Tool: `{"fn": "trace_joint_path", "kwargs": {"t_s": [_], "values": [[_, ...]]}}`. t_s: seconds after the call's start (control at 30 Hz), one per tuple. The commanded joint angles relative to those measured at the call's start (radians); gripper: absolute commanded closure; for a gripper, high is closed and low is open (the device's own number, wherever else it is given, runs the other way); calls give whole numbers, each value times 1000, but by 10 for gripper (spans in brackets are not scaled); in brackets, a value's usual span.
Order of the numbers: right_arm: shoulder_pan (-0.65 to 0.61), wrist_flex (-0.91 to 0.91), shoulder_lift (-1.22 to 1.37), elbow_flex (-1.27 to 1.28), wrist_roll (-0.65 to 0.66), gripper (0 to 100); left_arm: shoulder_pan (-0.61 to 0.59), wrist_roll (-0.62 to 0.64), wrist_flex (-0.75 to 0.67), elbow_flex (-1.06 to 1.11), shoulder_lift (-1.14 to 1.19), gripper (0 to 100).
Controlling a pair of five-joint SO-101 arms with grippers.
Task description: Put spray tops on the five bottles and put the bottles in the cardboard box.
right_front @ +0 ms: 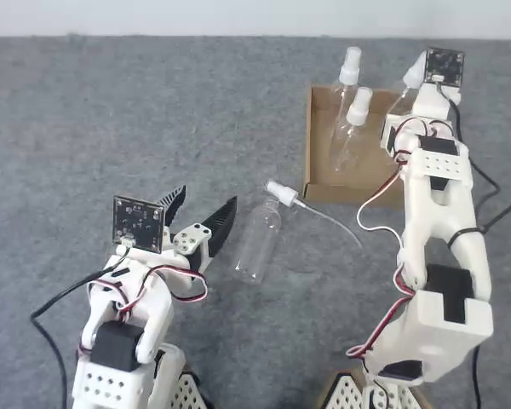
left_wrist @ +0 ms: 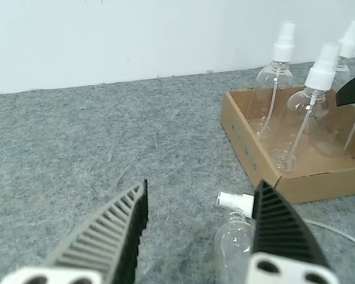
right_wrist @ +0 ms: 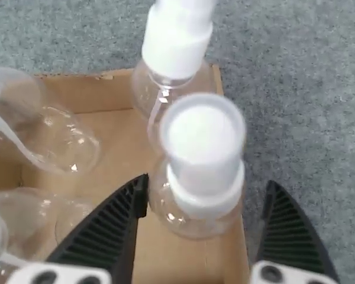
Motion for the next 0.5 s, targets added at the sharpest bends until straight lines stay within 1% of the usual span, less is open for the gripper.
{"fn": "trace_joint_path", "kwargs": {"t_s": [0.0,0.1,0.27,0.37,0.47], "values": [[-16,50,-97,-20,0,682,-2,5,-29,-4,-12,735],[-27,67,-114,-20,0,630,-2,5,-29,-4,-12,735],[-30,97,-120,-63,0,630,-2,5,-29,-4,-12,735],[-25,173,-122,-153,0,630,-2,5,-29,-4,-12,735],[-27,303,-122,-278,0,630,-2,5,-29,-4,-12,735]]}}
